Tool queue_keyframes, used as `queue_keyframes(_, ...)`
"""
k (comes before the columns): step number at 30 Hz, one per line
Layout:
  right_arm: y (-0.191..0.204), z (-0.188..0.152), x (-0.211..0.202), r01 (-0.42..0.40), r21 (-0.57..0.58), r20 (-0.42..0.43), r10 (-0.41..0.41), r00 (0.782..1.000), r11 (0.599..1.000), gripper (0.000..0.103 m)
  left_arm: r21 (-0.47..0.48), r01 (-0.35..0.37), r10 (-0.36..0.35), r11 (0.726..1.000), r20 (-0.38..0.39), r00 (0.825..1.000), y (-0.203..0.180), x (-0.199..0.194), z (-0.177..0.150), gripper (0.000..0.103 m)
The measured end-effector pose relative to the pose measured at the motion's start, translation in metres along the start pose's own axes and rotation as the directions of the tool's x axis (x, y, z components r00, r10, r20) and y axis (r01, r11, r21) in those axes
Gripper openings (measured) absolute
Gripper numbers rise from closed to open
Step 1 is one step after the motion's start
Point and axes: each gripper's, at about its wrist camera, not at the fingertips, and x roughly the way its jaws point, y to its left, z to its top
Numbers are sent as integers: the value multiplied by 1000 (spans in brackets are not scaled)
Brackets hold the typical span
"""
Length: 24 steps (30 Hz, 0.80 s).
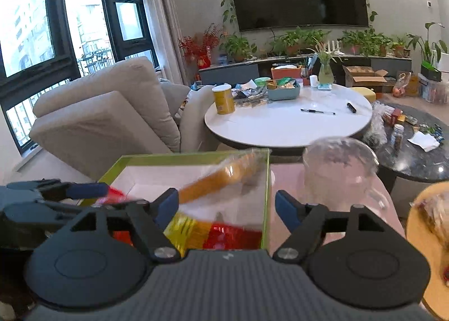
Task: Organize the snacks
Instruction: 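Drop the bread slice into the green box and open the right gripper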
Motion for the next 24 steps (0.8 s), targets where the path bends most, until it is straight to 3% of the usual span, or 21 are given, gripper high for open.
queue_keyframes(15, 19, -56, -30, -10, 32, -123, 14, 992, 999, 59, -20, 55, -56, 998, -33, 998, -10, -98, -68, 86)
queue_keyframes(24, 27, -79, -51, 7, 62, -142, 2, 990, 998, 59, 54, 129, -125, 990, -64, 990, -36, -130, -98, 88)
